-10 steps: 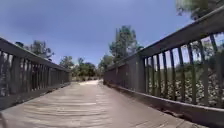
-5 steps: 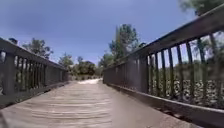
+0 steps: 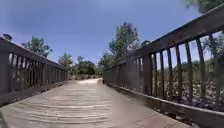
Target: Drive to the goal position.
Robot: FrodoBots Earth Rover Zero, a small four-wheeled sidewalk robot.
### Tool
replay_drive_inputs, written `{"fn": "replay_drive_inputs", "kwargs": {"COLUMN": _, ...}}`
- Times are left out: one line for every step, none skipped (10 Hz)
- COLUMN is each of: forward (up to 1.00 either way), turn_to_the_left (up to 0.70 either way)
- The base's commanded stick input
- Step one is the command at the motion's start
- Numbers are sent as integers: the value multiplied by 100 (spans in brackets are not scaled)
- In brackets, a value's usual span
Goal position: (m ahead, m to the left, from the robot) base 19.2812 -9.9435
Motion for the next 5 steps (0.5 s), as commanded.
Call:
{"fn": "replay_drive_inputs", "kwargs": {"forward": 30, "turn_to_the_left": 0}}
{"fn": "replay_drive_inputs", "kwargs": {"forward": 30, "turn_to_the_left": 0}}
{"fn": "replay_drive_inputs", "kwargs": {"forward": 30, "turn_to_the_left": 0}}
{"fn": "replay_drive_inputs", "kwargs": {"forward": 30, "turn_to_the_left": 0}}
{"fn": "replay_drive_inputs", "kwargs": {"forward": 30, "turn_to_the_left": 0}}
